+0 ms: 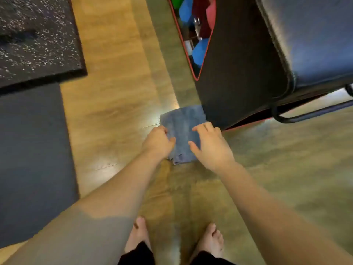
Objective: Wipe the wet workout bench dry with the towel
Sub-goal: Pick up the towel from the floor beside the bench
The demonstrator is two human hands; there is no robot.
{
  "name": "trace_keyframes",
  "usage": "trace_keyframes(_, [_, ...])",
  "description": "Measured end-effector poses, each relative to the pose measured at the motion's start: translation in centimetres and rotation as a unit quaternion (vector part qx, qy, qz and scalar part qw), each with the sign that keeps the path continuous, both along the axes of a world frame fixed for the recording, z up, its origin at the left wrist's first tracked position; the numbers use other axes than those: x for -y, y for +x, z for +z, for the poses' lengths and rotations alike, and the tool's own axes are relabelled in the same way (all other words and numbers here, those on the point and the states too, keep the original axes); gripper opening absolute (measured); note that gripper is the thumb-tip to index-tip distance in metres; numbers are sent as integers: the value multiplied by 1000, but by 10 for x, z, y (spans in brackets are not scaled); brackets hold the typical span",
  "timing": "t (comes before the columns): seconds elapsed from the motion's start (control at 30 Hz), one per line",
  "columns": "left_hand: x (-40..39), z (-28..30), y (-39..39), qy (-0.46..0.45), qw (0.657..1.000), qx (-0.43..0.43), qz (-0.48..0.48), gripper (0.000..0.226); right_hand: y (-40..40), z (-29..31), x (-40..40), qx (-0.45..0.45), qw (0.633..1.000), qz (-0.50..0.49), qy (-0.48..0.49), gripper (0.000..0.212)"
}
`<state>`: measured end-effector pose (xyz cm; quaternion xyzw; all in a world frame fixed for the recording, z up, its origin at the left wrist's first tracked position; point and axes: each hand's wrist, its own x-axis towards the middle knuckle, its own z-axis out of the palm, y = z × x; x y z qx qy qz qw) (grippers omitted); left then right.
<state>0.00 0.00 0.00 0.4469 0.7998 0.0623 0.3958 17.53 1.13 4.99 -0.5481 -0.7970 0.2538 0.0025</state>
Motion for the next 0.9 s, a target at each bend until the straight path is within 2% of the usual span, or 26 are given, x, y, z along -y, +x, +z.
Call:
trace_keyframes(0.07, [-8, -61, 10, -35, 999, -6, 26, 51, -5, -60, -1, 72, 997, 11, -14, 57])
trace_keyframes(0.17, [-17, -130, 27, -37, 996, -21, 73, 74, -11, -141, 1, 153, 985, 54, -56, 97])
trace_keyframes(0.27, [-20, -159, 37, -23, 991, -73, 108, 85, -16, -193, 6, 198, 974, 85, -67, 125])
trace_keyframes(0.3, [-23, -164, 39, -3, 987, -56, 148, 87, -18, -203, 8, 205, 973, 93, -50, 127])
trace_keyframes(0.37, [-34, -169, 37, 24, 964, 57, 258, 76, -22, -213, 10, 214, 972, 93, -25, 123])
trace_keyframes(0.43, [-40, -162, 33, 18, 942, 154, 297, 45, -26, -208, 11, 199, 978, 66, -15, 106])
trace_keyframes(0.47, [-39, -154, 30, 22, 934, 183, 305, 30, -28, -201, 11, 175, 984, 46, -4, 89])
trace_keyframes(0.53, [-32, -116, 29, 41, 917, 229, 324, 20, -31, -172, 15, 118, 993, 6, 6, 64])
trace_keyframes(0.57, [-27, -91, 28, 54, 912, 244, 326, 18, -33, -148, 18, 94, 996, -7, 3, 63])
trace_keyframes(0.63, [-21, -20, 26, 84, 907, 268, 313, 16, -34, -88, 30, 44, 999, -27, -7, 72])
trace_keyframes(0.73, [-16, 112, 17, 129, 901, 302, 283, 23, -37, 34, 45, -29, 998, -52, 25, 86])
trace_keyframes(0.9, [-24, 343, 6, 142, 888, 353, 260, 25, -40, 260, 40, -55, 993, -66, 85, 110])
